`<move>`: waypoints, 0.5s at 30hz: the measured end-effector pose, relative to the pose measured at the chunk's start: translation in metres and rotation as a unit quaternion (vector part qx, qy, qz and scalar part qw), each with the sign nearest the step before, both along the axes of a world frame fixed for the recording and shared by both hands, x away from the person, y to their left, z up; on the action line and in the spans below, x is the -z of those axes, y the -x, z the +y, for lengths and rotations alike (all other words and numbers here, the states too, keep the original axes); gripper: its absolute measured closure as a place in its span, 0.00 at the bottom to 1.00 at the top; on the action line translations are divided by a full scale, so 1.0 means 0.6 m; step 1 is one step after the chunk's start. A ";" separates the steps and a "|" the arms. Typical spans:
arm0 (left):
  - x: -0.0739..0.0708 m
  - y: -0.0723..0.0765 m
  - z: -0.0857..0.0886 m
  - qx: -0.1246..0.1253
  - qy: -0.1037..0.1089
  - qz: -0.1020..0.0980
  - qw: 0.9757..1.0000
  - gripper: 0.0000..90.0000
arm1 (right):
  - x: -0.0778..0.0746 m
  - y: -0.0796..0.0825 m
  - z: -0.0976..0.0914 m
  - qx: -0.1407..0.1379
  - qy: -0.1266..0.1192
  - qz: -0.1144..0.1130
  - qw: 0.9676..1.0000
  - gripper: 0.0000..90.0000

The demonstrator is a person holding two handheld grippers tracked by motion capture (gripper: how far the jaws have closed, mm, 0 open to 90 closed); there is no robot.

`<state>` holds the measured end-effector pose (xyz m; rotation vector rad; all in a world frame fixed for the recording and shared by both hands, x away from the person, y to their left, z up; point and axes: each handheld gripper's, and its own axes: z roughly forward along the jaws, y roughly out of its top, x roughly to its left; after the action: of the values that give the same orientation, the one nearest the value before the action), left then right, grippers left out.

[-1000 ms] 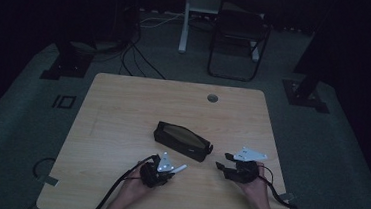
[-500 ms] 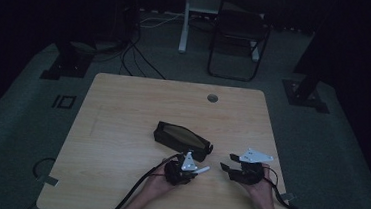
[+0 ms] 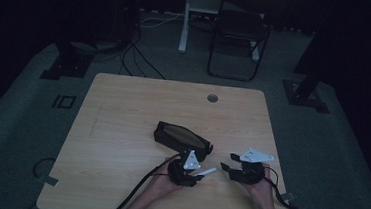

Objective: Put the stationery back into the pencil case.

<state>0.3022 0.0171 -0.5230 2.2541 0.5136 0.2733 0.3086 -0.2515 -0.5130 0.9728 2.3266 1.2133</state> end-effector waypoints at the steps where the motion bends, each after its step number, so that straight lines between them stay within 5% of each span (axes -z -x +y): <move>1: -0.005 0.002 0.007 -0.002 0.001 -0.003 1.000 0.57 | -0.001 0.000 0.002 -0.002 0.000 -0.001 1.000 0.47; 7: -0.022 0.021 0.066 -0.024 0.008 -0.013 1.000 0.56 | -0.004 0.000 0.024 -0.035 0.006 -0.007 0.999 0.47; 15: 0.020 0.030 0.085 -0.022 -0.019 0.018 0.999 0.55 | 0.001 -0.002 0.045 -0.071 0.008 -0.008 0.997 0.46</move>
<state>0.2842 0.0683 -0.5352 2.2907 0.5825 0.2679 0.3096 -0.2243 -0.5137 0.8022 2.4246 1.2474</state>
